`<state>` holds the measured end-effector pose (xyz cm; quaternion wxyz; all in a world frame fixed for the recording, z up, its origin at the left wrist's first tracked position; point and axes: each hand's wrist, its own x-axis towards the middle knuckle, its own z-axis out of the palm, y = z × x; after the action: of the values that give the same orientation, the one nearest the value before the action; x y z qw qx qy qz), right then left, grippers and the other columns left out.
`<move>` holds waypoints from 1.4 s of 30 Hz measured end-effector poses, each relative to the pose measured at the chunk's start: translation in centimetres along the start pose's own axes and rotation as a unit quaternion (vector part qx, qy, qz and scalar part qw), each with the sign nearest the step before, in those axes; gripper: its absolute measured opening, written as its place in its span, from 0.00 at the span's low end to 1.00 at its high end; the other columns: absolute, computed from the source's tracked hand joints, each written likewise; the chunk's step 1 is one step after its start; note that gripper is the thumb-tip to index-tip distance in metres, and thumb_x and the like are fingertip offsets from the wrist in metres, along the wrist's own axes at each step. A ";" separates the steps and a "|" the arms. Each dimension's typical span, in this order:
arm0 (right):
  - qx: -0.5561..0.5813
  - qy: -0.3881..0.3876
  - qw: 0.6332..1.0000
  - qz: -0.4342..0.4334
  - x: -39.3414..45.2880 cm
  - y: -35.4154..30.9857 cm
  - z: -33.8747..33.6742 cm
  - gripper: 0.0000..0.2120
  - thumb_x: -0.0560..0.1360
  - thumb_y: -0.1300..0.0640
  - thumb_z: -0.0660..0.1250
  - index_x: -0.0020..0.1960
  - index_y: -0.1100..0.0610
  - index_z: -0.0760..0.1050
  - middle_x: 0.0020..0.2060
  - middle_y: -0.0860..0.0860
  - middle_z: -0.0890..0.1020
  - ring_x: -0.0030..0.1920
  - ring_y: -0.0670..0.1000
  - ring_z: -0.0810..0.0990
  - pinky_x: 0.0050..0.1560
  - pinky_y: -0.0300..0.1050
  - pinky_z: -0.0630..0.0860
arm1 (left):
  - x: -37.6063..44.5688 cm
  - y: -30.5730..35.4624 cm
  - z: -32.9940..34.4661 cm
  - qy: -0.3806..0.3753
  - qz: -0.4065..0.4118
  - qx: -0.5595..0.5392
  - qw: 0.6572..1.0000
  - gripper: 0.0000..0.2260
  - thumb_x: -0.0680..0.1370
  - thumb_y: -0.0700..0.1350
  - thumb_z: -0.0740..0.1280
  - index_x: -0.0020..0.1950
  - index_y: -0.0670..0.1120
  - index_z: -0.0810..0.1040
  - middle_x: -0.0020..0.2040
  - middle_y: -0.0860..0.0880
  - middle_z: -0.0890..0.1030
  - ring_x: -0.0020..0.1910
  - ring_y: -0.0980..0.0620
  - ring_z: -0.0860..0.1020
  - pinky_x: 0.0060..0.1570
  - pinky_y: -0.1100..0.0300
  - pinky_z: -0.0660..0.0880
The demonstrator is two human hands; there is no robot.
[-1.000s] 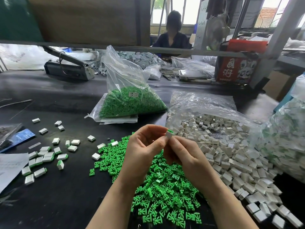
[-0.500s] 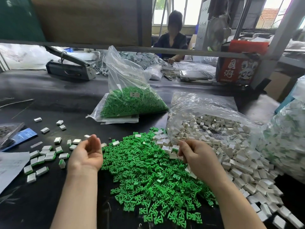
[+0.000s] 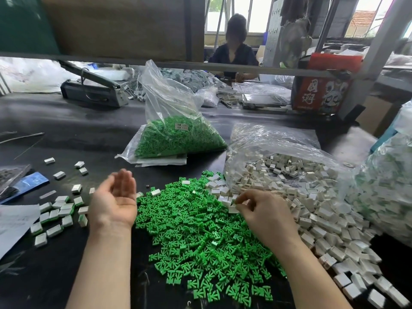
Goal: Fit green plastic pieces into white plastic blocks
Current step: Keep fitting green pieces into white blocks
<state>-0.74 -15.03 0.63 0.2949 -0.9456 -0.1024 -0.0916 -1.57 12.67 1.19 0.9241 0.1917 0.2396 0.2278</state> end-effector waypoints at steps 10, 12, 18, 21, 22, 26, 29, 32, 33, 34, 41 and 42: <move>-0.161 0.016 0.985 -0.063 0.0 -0.2 2.2 0.17 0.78 0.46 0.64 0.65 0.47 0.74 0.58 0.47 0.77 0.60 0.50 0.70 0.61 0.44 0.71 | -3.8 -7.2 1.6 -0.233 0.115 0.642 0.721 0.07 0.76 0.46 0.72 0.53 0.54 0.80 0.53 0.55 0.82 0.55 0.54 0.79 0.50 0.65 0.75; -0.161 0.010 0.985 -0.063 0.1 -0.1 2.2 0.15 0.78 0.46 0.65 0.62 0.47 0.75 0.57 0.47 0.77 0.60 0.51 0.71 0.60 0.43 0.71 | -3.6 -8.2 1.2 -0.219 0.130 0.775 0.578 0.16 0.75 0.54 0.71 0.62 0.59 0.76 0.62 0.57 0.73 0.65 0.52 0.70 0.65 0.53 0.68; -0.162 0.020 0.984 -0.069 0.3 -0.3 2.5 0.12 0.79 0.46 0.63 0.60 0.49 0.76 0.57 0.48 0.78 0.59 0.51 0.72 0.60 0.43 0.71 | -3.5 -10.0 1.0 -0.255 0.167 0.844 0.442 0.24 0.75 0.60 0.69 0.70 0.60 0.70 0.70 0.56 0.69 0.70 0.51 0.63 0.69 0.52 0.60; -0.149 0.034 0.986 -0.072 0.3 -0.2 2.5 0.12 0.79 0.46 0.63 0.59 0.50 0.76 0.56 0.48 0.79 0.58 0.50 0.73 0.60 0.43 0.71 | -3.7 -10.3 0.9 -0.274 0.201 0.830 0.441 0.23 0.76 0.57 0.70 0.69 0.58 0.71 0.67 0.55 0.72 0.68 0.52 0.66 0.68 0.54 0.62; -0.143 0.043 0.986 -0.074 0.3 -0.2 2.5 0.12 0.79 0.47 0.63 0.59 0.50 0.76 0.55 0.48 0.79 0.57 0.50 0.74 0.60 0.43 0.71 | -3.8 -10.3 0.8 -0.280 0.207 0.824 0.446 0.22 0.76 0.56 0.70 0.69 0.57 0.72 0.66 0.55 0.72 0.67 0.52 0.67 0.69 0.54 0.63; -0.112 0.065 0.988 -0.079 0.4 -0.2 2.5 0.10 0.78 0.48 0.65 0.57 0.50 0.76 0.52 0.47 0.82 0.54 0.49 0.76 0.56 0.42 0.71 | -3.9 -10.3 0.9 -0.305 0.216 0.798 0.473 0.16 0.77 0.53 0.70 0.64 0.57 0.75 0.62 0.55 0.75 0.65 0.53 0.70 0.69 0.52 0.65; -0.059 0.077 0.993 -0.070 0.5 -0.3 2.5 0.09 0.78 0.50 0.66 0.57 0.51 0.78 0.51 0.46 0.83 0.53 0.48 0.78 0.53 0.40 0.72 | -4.4 -10.6 1.2 -0.326 0.238 0.768 0.497 0.12 0.78 0.53 0.68 0.61 0.55 0.79 0.60 0.54 0.77 0.64 0.53 0.71 0.68 0.49 0.66; 0.017 0.104 0.993 -0.061 0.6 -0.6 2.2 0.08 0.78 0.52 0.68 0.55 0.53 0.79 0.50 0.46 0.84 0.49 0.47 0.80 0.52 0.41 0.76 | -4.8 -10.8 1.5 -0.331 0.247 0.714 0.565 0.11 0.79 0.54 0.66 0.57 0.51 0.81 0.55 0.52 0.79 0.57 0.52 0.74 0.60 0.50 0.71; 0.038 0.114 0.991 -0.065 0.6 -0.7 2.1 0.07 0.78 0.53 0.68 0.54 0.53 0.80 0.49 0.47 0.84 0.48 0.46 0.81 0.52 0.43 0.78 | -4.9 -10.8 1.7 -0.323 0.246 0.690 0.599 0.11 0.79 0.54 0.67 0.55 0.50 0.82 0.51 0.52 0.79 0.52 0.52 0.75 0.55 0.54 0.73; 0.054 0.121 0.989 -0.071 0.6 -0.9 2.0 0.07 0.77 0.54 0.69 0.54 0.54 0.81 0.49 0.47 0.84 0.48 0.46 0.81 0.51 0.45 0.78 | -5.1 -10.8 1.8 -0.314 0.236 0.666 0.635 0.11 0.78 0.54 0.68 0.53 0.49 0.83 0.48 0.53 0.79 0.48 0.54 0.75 0.49 0.60 0.73; 0.106 0.111 0.982 -0.112 0.2 -1.7 1.8 0.13 0.73 0.62 0.73 0.57 0.53 0.81 0.48 0.46 0.84 0.48 0.45 0.80 0.52 0.46 0.78 | -5.0 -10.5 1.9 -0.279 0.115 0.548 0.780 0.05 0.74 0.46 0.74 0.46 0.46 0.84 0.39 0.48 0.85 0.38 0.55 0.80 0.39 0.68 0.76; 0.112 0.101 0.983 -0.105 0.3 -1.6 1.8 0.14 0.73 0.61 0.73 0.58 0.53 0.80 0.47 0.45 0.84 0.47 0.44 0.80 0.52 0.46 0.78 | -4.8 -10.4 1.9 -0.269 0.121 0.541 0.788 0.04 0.74 0.45 0.74 0.46 0.45 0.84 0.40 0.48 0.86 0.39 0.55 0.82 0.40 0.67 0.77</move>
<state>-0.70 -12.64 0.13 0.3968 -0.8762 -0.1808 -0.2053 -0.92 1.21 -0.35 0.6610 0.7412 0.0402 0.1104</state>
